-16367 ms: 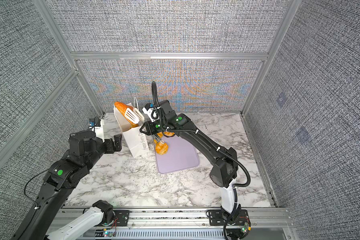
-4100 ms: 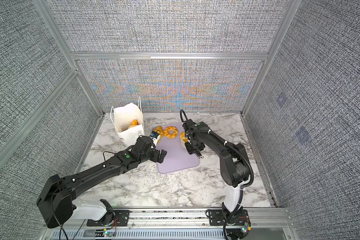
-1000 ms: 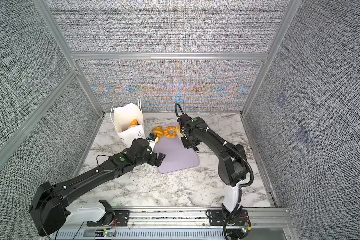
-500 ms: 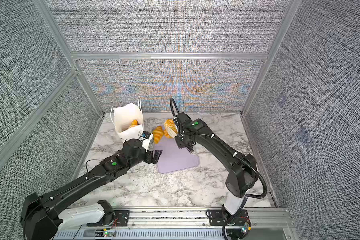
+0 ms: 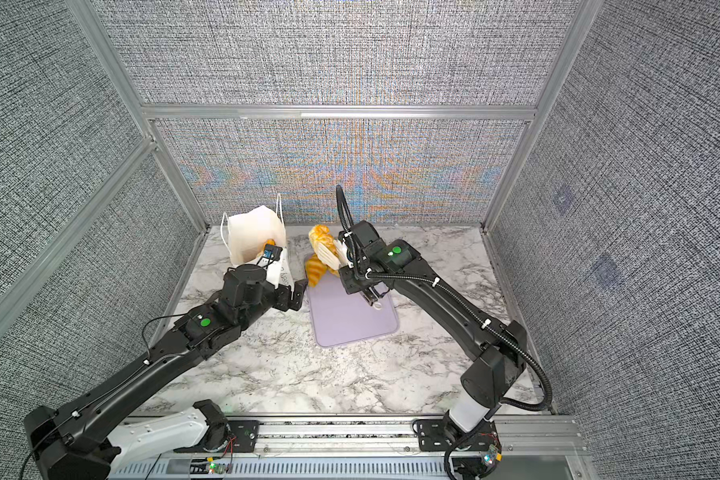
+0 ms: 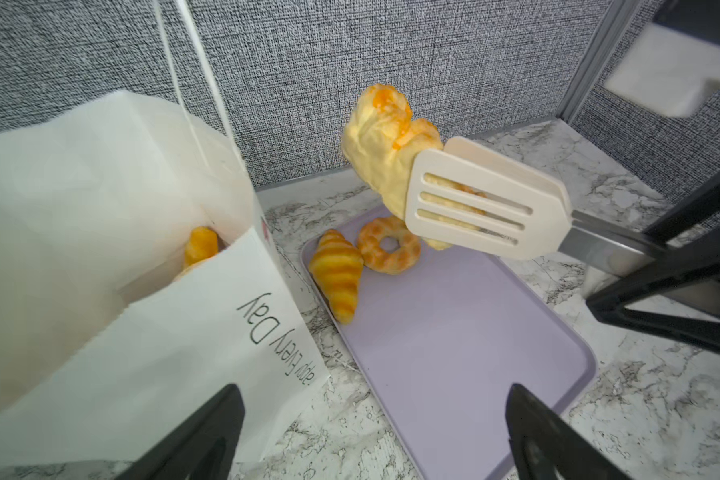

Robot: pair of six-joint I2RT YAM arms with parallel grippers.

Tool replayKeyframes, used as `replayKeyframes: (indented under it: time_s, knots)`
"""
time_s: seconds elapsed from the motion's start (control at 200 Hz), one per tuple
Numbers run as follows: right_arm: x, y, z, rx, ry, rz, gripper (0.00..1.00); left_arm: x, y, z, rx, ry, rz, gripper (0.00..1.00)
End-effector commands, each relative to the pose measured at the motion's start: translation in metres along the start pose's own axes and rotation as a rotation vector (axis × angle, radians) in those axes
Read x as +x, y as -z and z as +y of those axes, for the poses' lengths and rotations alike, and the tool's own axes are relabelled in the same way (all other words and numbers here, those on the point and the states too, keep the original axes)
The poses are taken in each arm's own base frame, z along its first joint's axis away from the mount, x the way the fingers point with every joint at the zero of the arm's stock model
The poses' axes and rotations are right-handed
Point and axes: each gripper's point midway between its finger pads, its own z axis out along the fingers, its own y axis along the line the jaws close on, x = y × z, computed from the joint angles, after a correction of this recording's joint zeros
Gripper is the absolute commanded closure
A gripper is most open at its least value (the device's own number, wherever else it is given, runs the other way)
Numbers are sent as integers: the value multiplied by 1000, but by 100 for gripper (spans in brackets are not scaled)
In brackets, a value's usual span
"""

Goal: Place the fake bread into the paper bag
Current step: 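Carry the pastry over the bag with right gripper while left gripper steadies bag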

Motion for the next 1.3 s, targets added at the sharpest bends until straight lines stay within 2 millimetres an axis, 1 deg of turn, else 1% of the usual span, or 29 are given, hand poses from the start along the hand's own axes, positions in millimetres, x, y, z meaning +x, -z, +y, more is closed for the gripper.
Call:
replayKeyframes:
  time_s: [0.0,0.22,0.335,0.435,0.585,0.75,0.8,0.876,1.061,1.171,1.296]
  knots:
    - [-24,14,15,-54,-13,-97,66,-10,10,10,-19,-11,-8,1]
    - [-58,40,44,-142,21,-236,67,-42,31,29,-45,-5,-28,0]
    - [-74,50,58,-170,48,-277,67,-51,36,37,-65,-3,-19,0]
    - [-89,61,75,-215,72,-317,67,-58,39,42,-77,11,-24,1]
    - [-104,66,100,-268,111,-348,67,-64,44,54,-108,35,-29,1]
    - [-114,56,117,-314,116,-354,67,-64,51,71,-147,59,-37,1]
    - [-116,51,123,-330,116,-348,67,-62,52,77,-160,69,-35,0]
    - [-118,41,127,-332,107,-335,67,-58,54,87,-174,90,-30,1]
    - [-116,14,127,-312,85,-283,66,-41,54,103,-183,139,-11,0]
    - [-113,3,127,-304,82,-258,66,-31,51,109,-189,160,8,1]
    - [-109,-5,124,-279,76,-229,66,-27,51,113,-188,177,9,1]
